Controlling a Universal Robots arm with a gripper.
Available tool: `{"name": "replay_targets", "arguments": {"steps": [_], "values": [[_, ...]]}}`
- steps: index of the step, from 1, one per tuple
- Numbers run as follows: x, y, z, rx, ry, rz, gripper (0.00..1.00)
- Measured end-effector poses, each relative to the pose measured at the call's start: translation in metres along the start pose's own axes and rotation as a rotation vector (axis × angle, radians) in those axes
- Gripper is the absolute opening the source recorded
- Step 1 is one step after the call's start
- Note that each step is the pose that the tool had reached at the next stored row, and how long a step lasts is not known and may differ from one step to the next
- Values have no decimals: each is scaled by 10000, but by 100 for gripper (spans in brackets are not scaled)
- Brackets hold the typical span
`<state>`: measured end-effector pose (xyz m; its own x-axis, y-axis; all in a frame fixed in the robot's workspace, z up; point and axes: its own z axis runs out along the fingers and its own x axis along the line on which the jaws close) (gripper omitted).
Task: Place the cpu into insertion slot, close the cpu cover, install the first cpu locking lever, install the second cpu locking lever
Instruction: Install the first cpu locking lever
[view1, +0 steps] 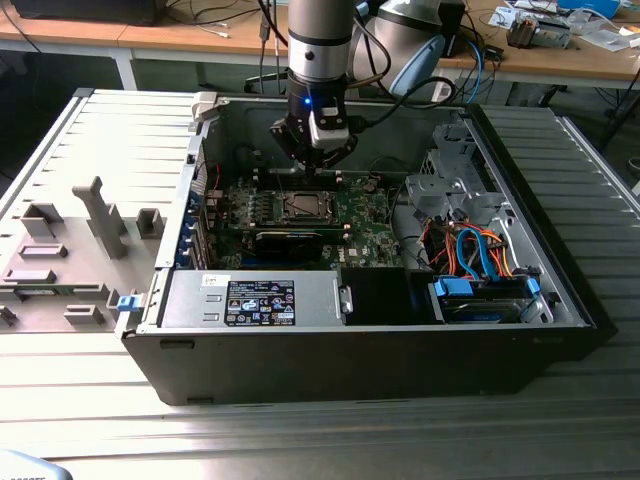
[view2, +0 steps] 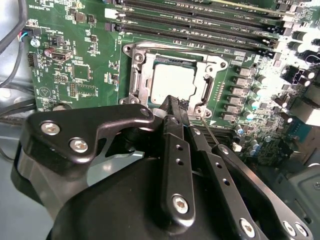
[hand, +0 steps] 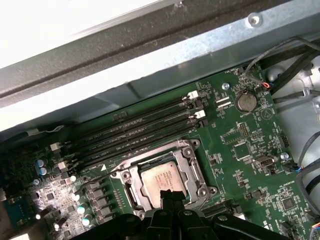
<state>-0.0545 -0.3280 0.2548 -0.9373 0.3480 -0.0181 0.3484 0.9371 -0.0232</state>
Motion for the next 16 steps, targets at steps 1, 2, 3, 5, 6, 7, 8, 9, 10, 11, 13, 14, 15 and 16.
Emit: {"name": "replay_targets", "arguments": {"steps": [1,2,3,5,6,7,8,9,10,11,13,14,15,16], "values": [[0,0,0,0,-1,-27,11],[0,0,0,0,-1,-49,11],[0,0,0,-1,-2,-79,11],[0,0,0,-2,-3,-135,11],[0,0,0,-3,-4,-170,11],[0,0,0,-3,-4,-197,11],[0,0,0,-3,-5,-220,11],[0,0,0,-4,-5,-245,11],[0,0,0,-4,-6,-267,11],[0,0,0,-5,-7,-301,11],[0,0,0,-6,-8,-343,11],[0,0,0,-6,-8,-369,11],[0,0,0,-7,-8,-391,11],[0,0,0,-7,-10,-428,11]]}}
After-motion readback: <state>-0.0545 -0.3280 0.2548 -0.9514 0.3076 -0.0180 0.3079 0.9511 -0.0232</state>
